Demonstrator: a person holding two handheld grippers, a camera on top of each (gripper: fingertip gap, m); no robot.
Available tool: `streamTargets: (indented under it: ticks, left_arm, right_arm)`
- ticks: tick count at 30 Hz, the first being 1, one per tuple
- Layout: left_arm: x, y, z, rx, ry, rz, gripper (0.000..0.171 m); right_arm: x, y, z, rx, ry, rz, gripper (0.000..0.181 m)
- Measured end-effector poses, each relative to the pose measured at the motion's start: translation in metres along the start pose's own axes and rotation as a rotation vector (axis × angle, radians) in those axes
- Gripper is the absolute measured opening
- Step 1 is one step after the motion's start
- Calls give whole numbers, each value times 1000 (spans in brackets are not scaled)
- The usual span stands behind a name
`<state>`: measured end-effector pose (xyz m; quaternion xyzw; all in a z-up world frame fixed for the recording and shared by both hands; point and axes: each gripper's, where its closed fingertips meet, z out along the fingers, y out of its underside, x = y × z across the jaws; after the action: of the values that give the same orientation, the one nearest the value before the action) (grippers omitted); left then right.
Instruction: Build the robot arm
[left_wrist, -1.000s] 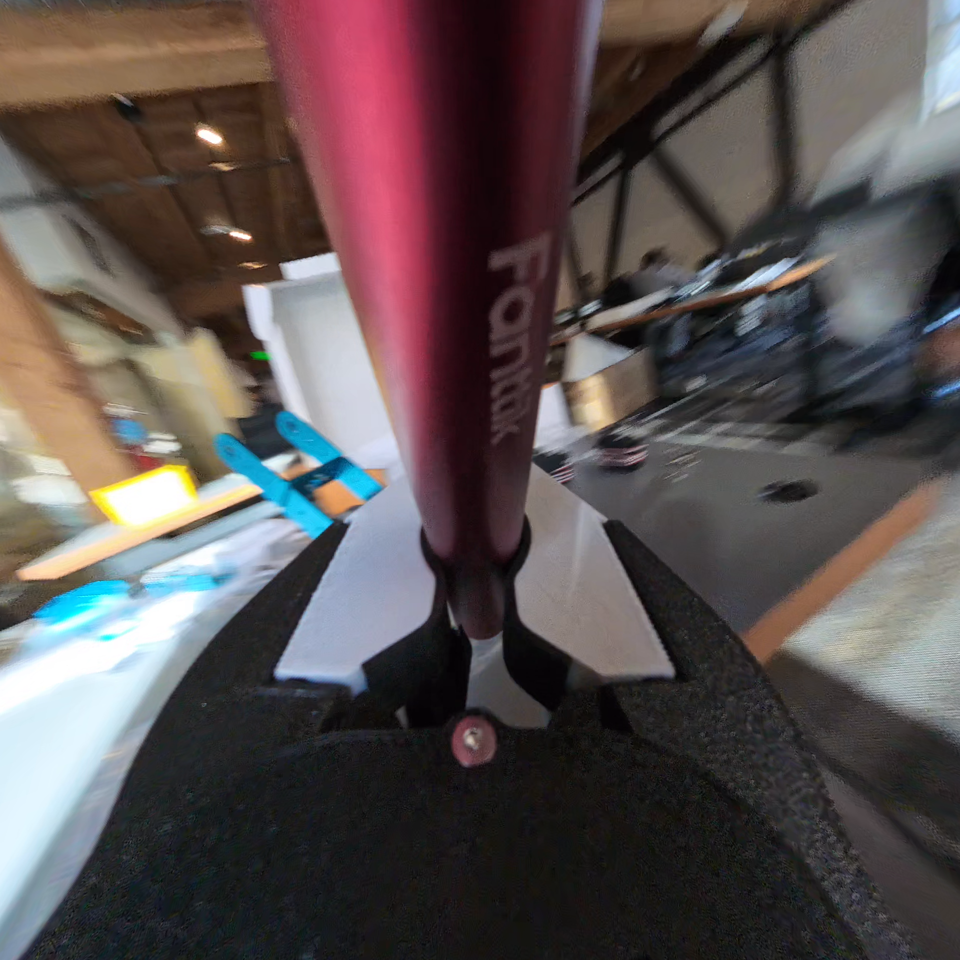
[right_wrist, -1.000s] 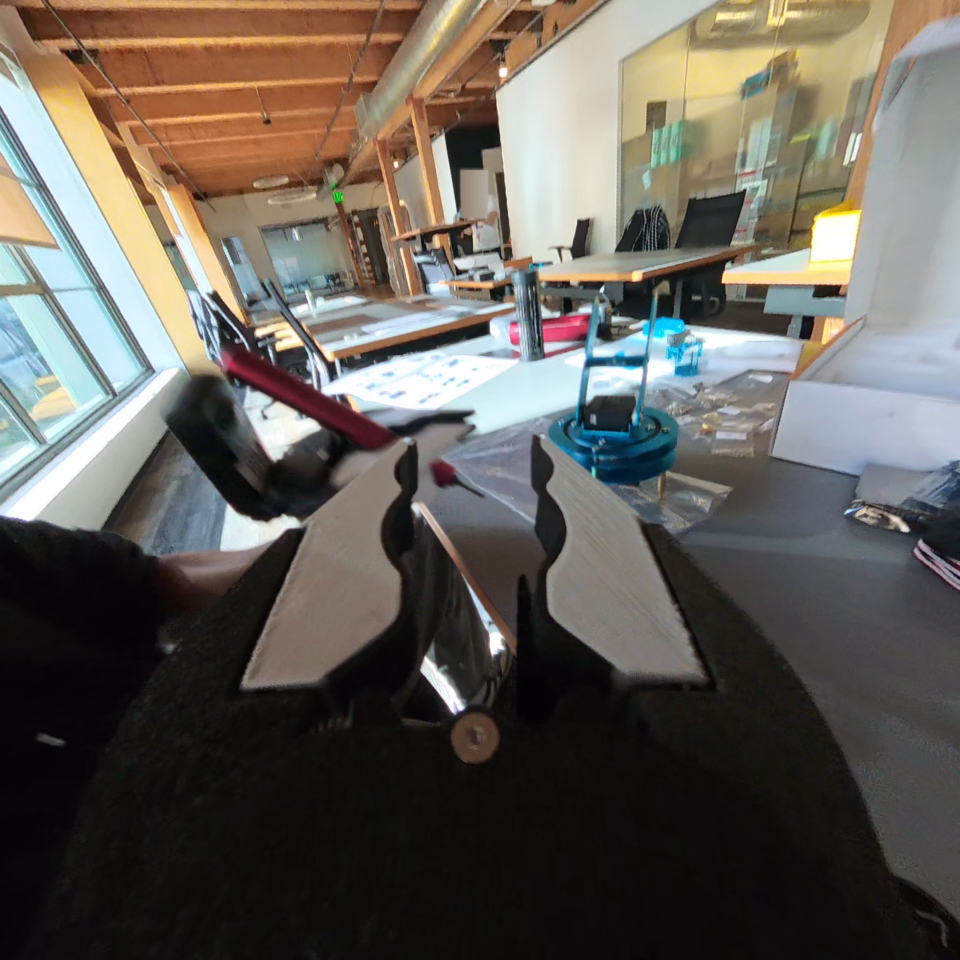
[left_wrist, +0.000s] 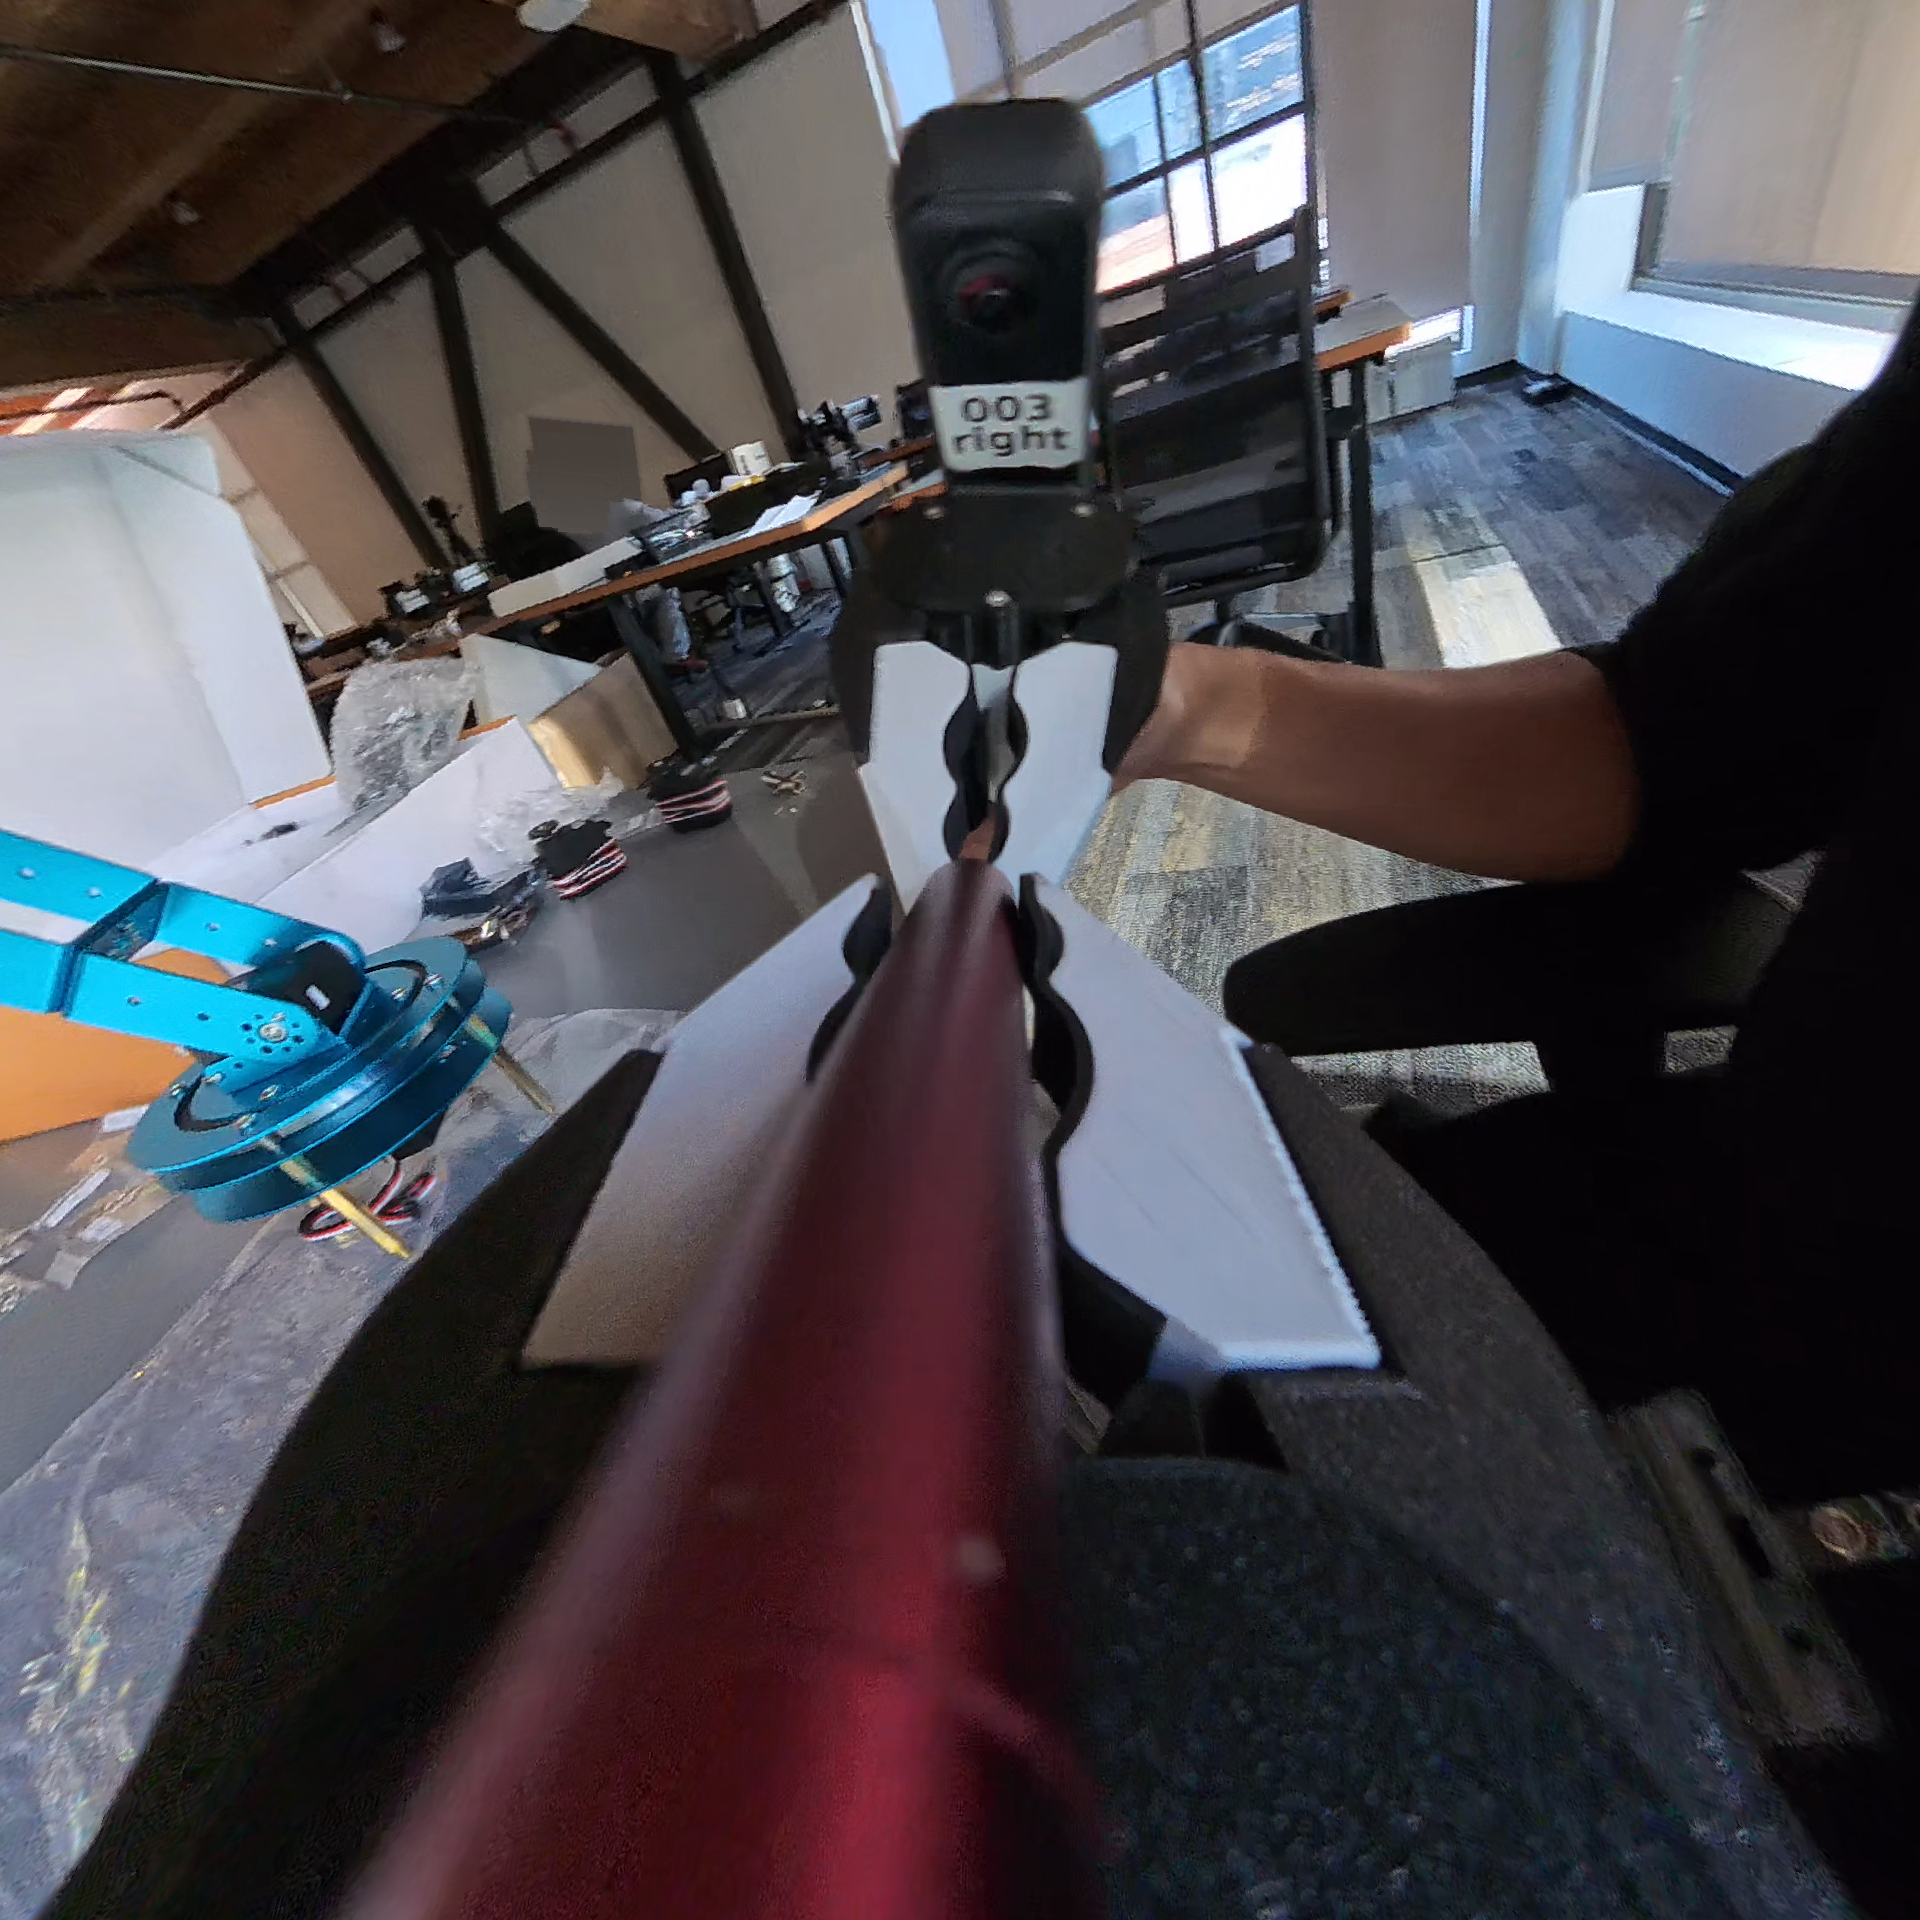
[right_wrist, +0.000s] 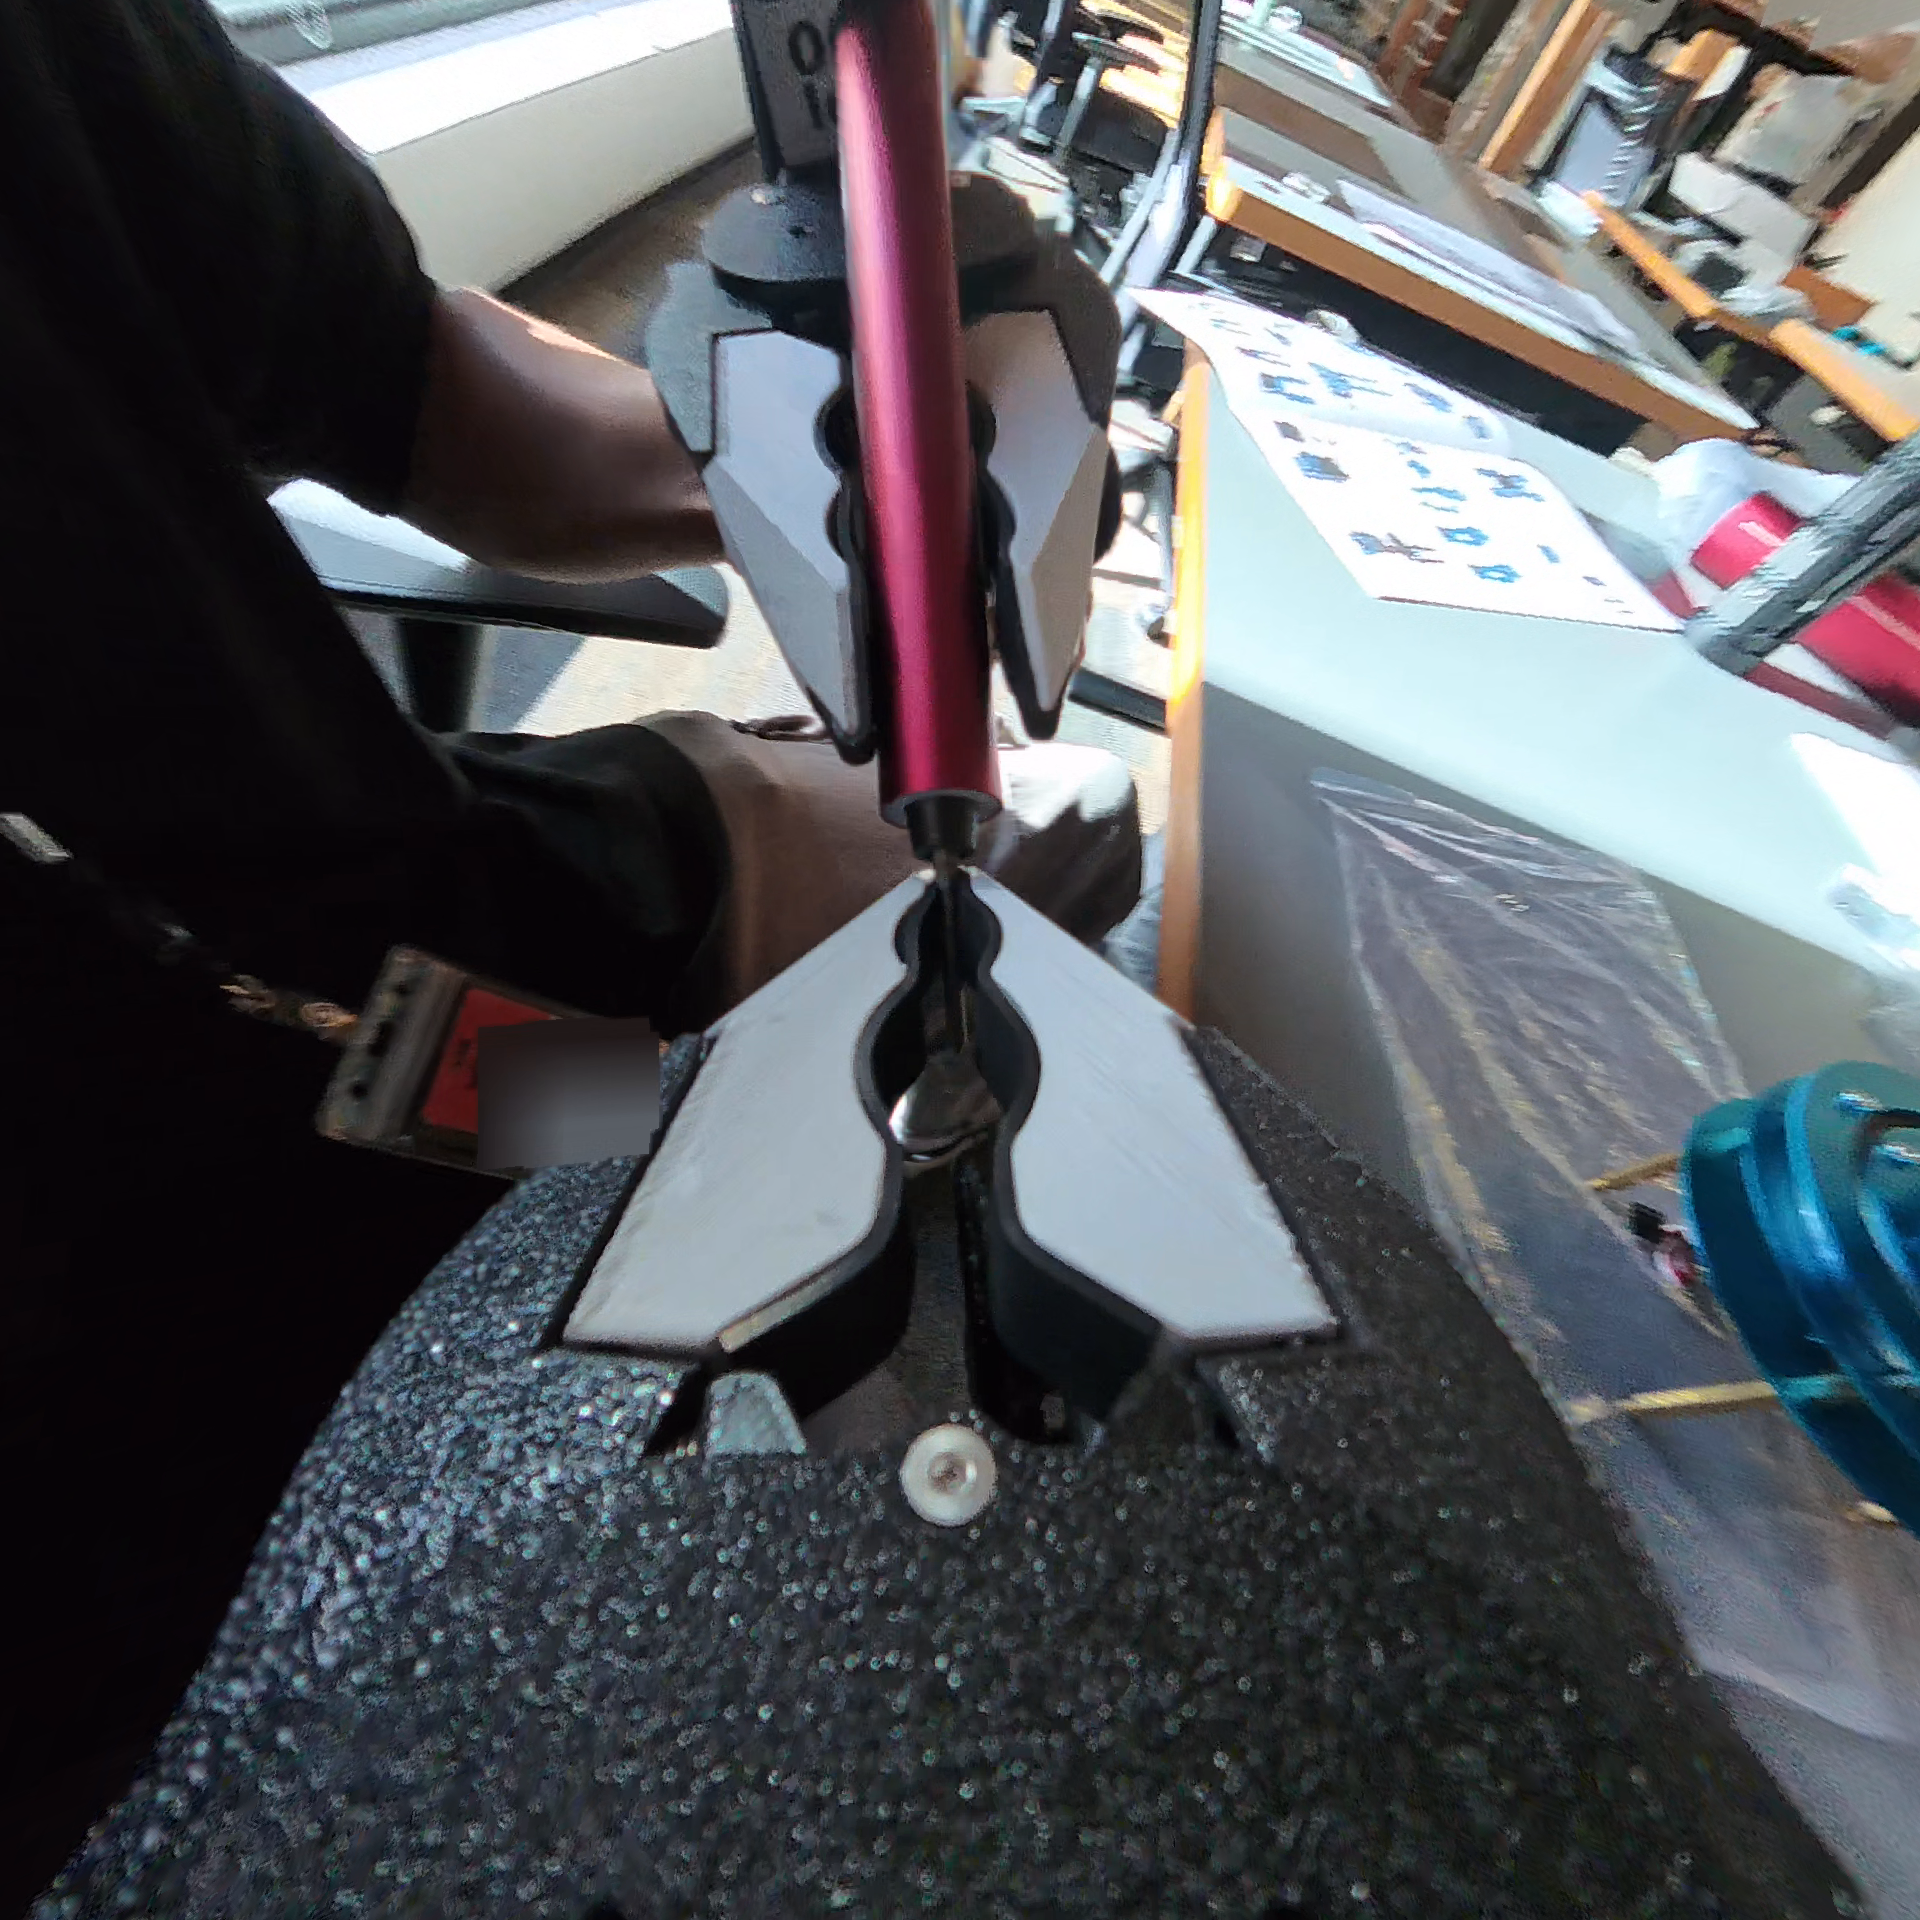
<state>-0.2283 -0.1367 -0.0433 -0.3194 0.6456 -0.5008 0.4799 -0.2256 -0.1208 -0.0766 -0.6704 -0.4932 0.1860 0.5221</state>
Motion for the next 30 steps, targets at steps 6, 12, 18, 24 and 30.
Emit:
streamTargets:
  ticks: [6,12,18,24,30]
  left_arm:
    - [5,6,-7,26,12,-65,22]
    - [8,10,-12,28,-48,63,22]
    - [13,12,-15,34,-76,244,23]
    - [10,13,-15,44,-87,186,22]
    - [5,19,-14,-5,-123,184,23]
  right_arm:
    - [-8,6,3,11,-70,63,0]
    - [-5,1,12,-50,47,-73,1]
    - [-5,-2,15,-51,131,-139,2]
    - [-4,-1,15,-45,111,-115,3]
    - [1,6,15,-52,145,-143,2]
